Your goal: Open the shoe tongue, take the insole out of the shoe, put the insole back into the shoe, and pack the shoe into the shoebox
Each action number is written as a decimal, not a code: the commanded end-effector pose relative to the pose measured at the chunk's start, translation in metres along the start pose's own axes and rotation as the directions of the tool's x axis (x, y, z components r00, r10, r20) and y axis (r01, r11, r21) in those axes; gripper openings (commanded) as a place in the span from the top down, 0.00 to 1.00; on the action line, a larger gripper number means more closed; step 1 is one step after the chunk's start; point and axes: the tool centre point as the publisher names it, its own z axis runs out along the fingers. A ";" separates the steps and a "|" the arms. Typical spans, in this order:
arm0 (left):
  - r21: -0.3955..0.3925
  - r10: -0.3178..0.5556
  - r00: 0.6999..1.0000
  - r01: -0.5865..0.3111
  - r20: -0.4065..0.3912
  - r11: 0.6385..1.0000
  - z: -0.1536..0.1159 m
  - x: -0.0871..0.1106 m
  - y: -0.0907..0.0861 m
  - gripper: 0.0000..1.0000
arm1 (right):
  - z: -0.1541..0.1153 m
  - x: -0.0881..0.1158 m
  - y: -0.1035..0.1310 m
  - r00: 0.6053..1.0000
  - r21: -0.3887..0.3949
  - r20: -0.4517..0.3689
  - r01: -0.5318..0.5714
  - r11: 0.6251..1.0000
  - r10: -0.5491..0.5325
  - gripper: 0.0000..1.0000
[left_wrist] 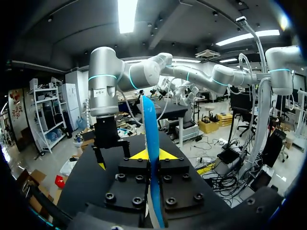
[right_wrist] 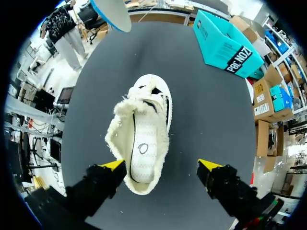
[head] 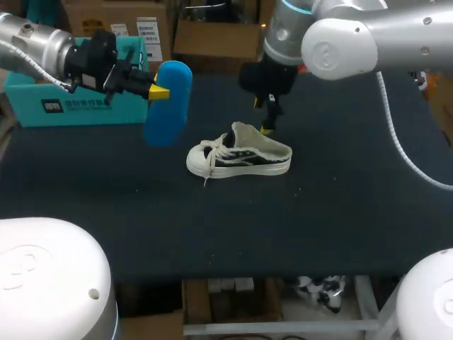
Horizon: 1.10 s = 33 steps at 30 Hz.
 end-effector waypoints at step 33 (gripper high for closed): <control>-0.010 -0.068 0.987 0.070 0.143 0.997 -0.041 0.013 0.044 1.00 | 0.038 0.006 0.030 0.992 0.243 -0.003 -0.122 0.962 0.127 1.00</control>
